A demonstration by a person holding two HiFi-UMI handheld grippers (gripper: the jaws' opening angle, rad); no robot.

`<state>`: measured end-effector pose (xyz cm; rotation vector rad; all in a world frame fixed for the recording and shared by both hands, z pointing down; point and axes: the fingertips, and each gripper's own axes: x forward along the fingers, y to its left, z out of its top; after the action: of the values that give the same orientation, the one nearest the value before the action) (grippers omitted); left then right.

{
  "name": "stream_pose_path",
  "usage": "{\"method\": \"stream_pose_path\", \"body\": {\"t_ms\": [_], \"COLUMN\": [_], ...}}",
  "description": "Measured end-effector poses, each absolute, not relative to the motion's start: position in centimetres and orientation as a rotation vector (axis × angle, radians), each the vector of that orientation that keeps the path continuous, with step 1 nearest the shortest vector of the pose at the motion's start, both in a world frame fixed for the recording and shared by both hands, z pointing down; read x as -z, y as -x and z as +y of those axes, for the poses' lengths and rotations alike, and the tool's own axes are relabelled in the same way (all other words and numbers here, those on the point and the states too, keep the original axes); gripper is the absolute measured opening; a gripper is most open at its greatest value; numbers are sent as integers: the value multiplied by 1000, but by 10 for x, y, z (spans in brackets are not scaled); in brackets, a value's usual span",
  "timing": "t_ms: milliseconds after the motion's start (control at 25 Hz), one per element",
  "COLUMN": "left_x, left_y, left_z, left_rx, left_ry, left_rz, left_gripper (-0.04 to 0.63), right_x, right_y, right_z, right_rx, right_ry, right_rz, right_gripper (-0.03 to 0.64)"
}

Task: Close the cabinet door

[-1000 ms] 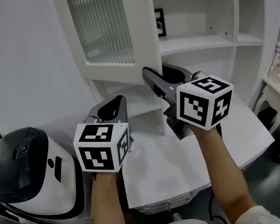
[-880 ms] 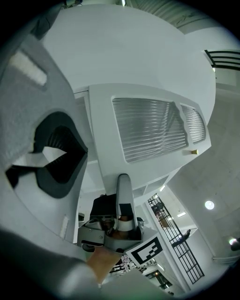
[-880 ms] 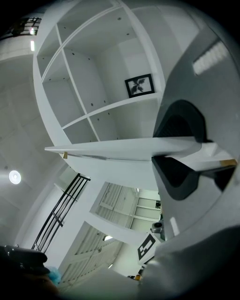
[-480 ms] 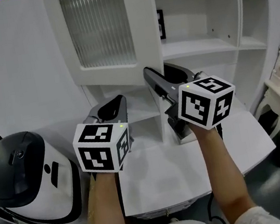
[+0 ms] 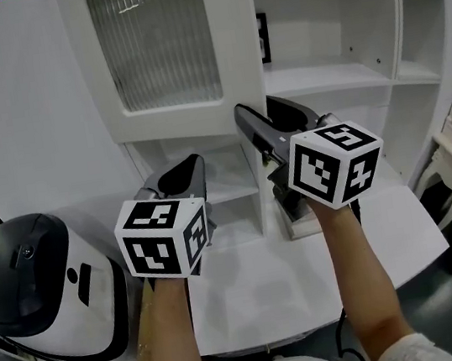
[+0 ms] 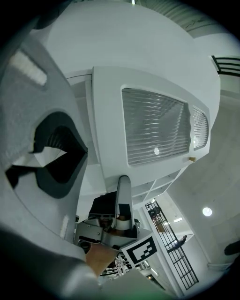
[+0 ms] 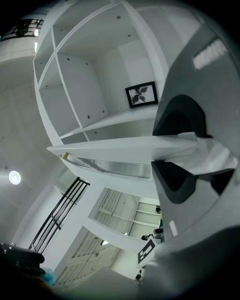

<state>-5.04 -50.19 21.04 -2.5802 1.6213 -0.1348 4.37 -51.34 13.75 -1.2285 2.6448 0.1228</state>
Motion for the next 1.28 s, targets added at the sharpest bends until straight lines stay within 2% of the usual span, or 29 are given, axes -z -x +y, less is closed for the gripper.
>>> {"method": "stream_pose_path", "body": {"t_ms": [760, 1280], "left_x": [-217, -215], "left_y": [31, 32], "left_z": [-557, -581], "left_rx": [153, 104], "left_ry": [2615, 2638], "left_rz": [1616, 1614], "left_gripper": [0, 0], "right_x": [-137, -136], "right_y": [-55, -54], "right_z": [-569, -597], "right_rx": [-209, -238], "right_ry": [1277, 1276], "right_rz": [2629, 2628], "right_gripper": [235, 236]}}
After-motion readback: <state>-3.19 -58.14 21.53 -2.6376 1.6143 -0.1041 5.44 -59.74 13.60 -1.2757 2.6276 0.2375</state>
